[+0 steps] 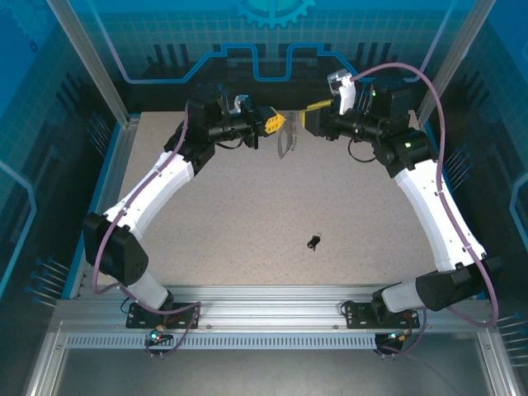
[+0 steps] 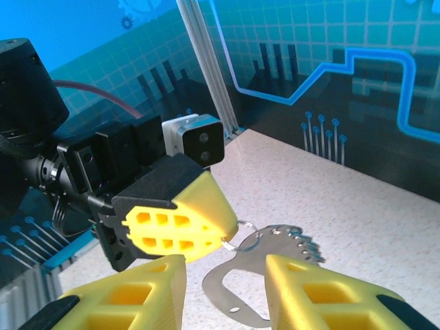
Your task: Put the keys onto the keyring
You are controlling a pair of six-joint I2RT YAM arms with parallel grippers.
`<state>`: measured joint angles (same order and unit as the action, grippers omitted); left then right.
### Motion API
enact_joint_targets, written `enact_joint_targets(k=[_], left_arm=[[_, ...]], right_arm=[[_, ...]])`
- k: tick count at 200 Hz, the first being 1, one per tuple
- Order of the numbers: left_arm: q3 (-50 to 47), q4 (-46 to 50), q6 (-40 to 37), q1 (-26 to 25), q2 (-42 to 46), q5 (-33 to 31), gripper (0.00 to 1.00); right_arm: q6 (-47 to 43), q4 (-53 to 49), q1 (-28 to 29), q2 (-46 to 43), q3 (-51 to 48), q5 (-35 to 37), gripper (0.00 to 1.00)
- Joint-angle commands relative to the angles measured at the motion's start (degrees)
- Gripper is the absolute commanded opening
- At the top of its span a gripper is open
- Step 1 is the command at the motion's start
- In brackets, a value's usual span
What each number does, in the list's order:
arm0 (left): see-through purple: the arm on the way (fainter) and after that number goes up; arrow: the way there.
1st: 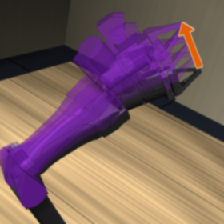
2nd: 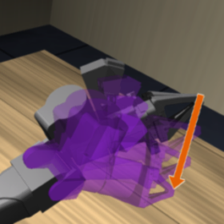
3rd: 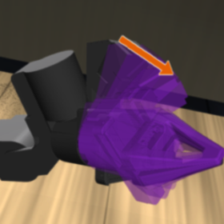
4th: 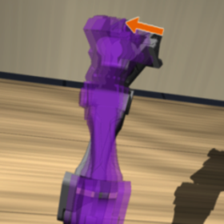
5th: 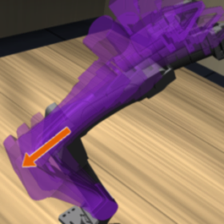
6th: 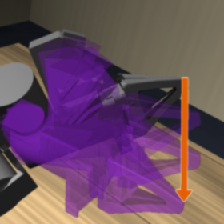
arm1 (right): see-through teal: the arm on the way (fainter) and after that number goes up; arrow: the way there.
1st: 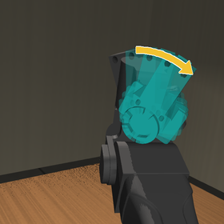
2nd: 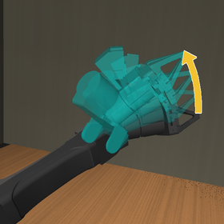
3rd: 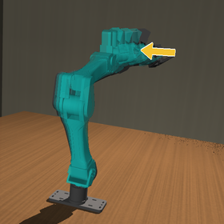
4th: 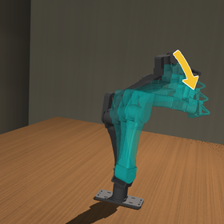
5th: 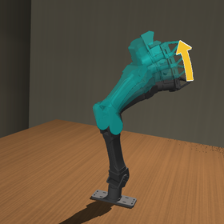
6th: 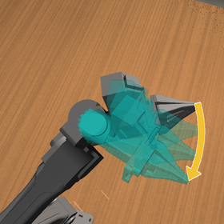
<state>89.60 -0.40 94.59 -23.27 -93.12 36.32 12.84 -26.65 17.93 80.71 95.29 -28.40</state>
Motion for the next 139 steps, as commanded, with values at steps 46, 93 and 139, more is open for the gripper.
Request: enact_joint_targets(k=[46, 93, 139], left_arm=[[0.84, -1.38, -1.76, -0.28, 1.36, 1.98, 0.00], [3.32, 4.11, -8.00, -0.22, 1.45, 2.88, 0.00], [3.78, 5.42, -11.69, -0.27, 1.63, 3.15, 0.00]], right_arm=[[3.38, 1.06, 0.33, -2.33, -3.70, -0.02, 0.33], [7.15, -1.53, 1.36, -1.06, -0.83, 1.45, 0.32], [19.58, -4.57, 1.31, 0.99, 1.57, 3.53, 0.36]])
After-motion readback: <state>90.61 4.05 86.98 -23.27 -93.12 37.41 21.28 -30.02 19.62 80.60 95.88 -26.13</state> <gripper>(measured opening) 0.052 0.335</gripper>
